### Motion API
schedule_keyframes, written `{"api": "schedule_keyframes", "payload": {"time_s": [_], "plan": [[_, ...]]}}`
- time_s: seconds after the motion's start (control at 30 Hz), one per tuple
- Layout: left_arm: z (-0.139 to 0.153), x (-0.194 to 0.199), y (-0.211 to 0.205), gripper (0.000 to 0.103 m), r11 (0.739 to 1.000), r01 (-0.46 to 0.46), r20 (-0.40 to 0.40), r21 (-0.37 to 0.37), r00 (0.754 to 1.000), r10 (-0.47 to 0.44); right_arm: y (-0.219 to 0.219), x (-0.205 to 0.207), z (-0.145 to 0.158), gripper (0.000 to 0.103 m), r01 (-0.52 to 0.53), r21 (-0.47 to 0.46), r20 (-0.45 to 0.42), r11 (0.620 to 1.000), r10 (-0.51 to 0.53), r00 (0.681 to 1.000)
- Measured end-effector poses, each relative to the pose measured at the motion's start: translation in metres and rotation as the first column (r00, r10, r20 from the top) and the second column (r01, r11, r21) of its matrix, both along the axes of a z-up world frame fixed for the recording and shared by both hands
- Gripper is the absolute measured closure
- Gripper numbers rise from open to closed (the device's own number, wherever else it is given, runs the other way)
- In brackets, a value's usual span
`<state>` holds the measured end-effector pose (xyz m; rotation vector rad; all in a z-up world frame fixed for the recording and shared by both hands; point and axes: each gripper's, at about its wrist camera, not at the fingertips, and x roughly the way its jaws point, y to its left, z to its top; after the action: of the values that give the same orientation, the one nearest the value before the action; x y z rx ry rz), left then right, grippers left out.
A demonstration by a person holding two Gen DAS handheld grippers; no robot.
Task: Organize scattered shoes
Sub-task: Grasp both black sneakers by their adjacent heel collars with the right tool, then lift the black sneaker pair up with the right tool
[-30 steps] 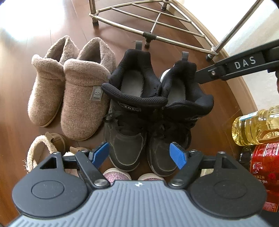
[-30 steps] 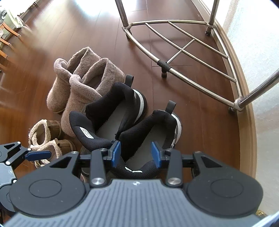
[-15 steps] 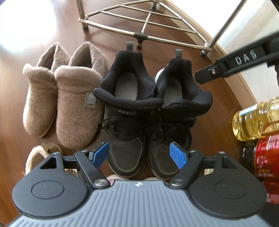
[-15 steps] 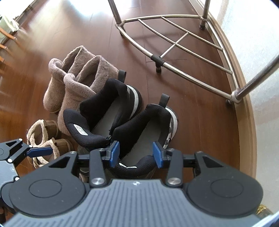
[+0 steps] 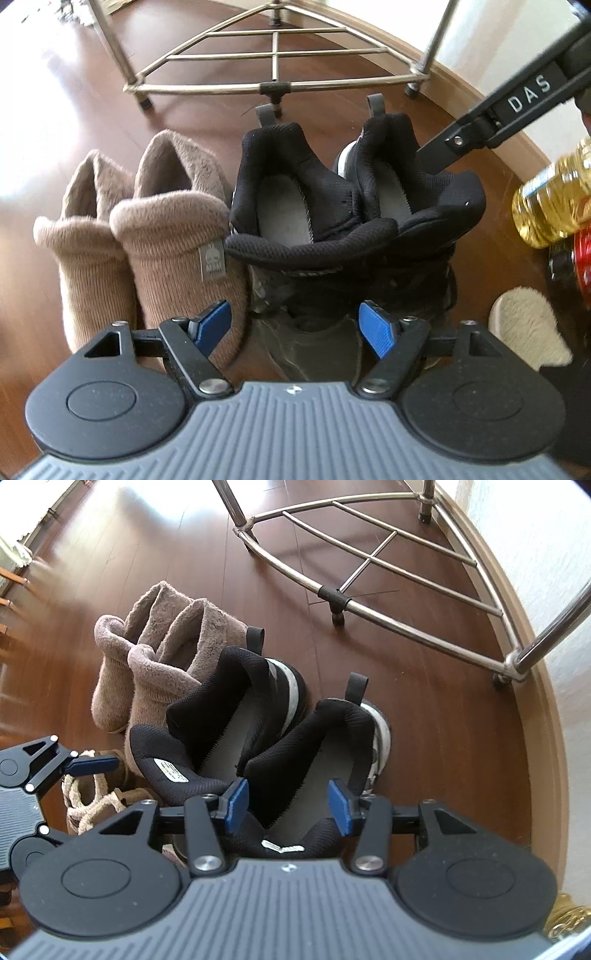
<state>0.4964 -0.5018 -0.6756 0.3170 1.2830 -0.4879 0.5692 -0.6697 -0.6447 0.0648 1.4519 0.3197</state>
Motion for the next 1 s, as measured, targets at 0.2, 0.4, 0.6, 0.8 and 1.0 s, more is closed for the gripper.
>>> {"api": "schedule_keyframes", "payload": {"time_s": [0.2, 0.4, 0.6, 0.8, 1.0], "plan": [[-0.007, 0.013, 0.016, 0.025, 0.996, 0.084, 0.021, 0.007, 0.996, -0.084, 0.007, 0.0, -0.014, 0.054, 0.059, 0.034, -0.032, 0.998, -0.058, 0.998], [-0.011, 0.025, 0.031, 0.025, 0.99, 0.138, 0.032, 0.006, 0.99, -0.138, 0.022, 0.001, -0.038, 0.05, 0.162, 0.008, -0.062, 0.987, -0.161, 0.985], [-0.018, 0.027, 0.035, 0.025, 0.987, 0.16, 0.034, -0.008, 0.987, -0.16, 0.038, 0.006, -0.07, 0.051, 0.253, -0.078, -0.133, 0.964, -0.261, 0.956], [-0.023, 0.024, 0.04, 0.025, 0.986, 0.167, 0.032, -0.021, 0.986, -0.166, 0.051, 0.016, -0.104, 0.067, 0.291, -0.135, -0.268, 0.947, -0.317, 0.91], [-0.026, 0.022, 0.044, 0.025, 0.986, 0.161, 0.023, -0.037, 0.987, -0.16, 0.065, 0.016, -0.12, 0.077, 0.299, -0.212, -0.291, 0.93, -0.352, 0.889]]}}
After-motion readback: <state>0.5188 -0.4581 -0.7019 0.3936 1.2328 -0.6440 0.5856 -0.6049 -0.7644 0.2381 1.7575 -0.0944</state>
